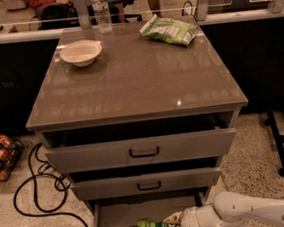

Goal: Place green rice chip bag into bottom drawer

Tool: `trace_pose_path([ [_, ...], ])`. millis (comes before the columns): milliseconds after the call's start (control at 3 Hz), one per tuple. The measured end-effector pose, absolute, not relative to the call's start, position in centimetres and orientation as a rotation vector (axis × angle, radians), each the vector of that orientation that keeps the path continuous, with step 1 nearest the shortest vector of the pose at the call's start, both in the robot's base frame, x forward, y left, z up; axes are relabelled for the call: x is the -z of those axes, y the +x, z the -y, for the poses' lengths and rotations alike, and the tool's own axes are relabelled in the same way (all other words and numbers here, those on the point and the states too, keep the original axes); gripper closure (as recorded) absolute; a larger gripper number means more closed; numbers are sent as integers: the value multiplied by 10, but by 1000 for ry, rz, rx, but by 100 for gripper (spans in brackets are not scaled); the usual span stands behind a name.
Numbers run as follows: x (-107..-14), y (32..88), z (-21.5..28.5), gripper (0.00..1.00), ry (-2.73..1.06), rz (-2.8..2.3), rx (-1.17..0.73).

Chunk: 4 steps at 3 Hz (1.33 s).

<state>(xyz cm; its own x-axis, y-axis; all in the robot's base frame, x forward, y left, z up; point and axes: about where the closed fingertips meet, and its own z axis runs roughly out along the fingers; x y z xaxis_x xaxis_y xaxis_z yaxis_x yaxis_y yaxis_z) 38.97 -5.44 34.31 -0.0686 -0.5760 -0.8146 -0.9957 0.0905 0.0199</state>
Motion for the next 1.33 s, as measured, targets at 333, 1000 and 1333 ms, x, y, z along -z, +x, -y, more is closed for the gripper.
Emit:
trace_pose_path([
  [333, -307, 399, 34, 100, -1592, -1764, -775],
  [1000, -273, 406, -8, 100, -1628, -1817, -706],
  [1333, -272, 407, -8, 92, -1629, -1818, -700],
])
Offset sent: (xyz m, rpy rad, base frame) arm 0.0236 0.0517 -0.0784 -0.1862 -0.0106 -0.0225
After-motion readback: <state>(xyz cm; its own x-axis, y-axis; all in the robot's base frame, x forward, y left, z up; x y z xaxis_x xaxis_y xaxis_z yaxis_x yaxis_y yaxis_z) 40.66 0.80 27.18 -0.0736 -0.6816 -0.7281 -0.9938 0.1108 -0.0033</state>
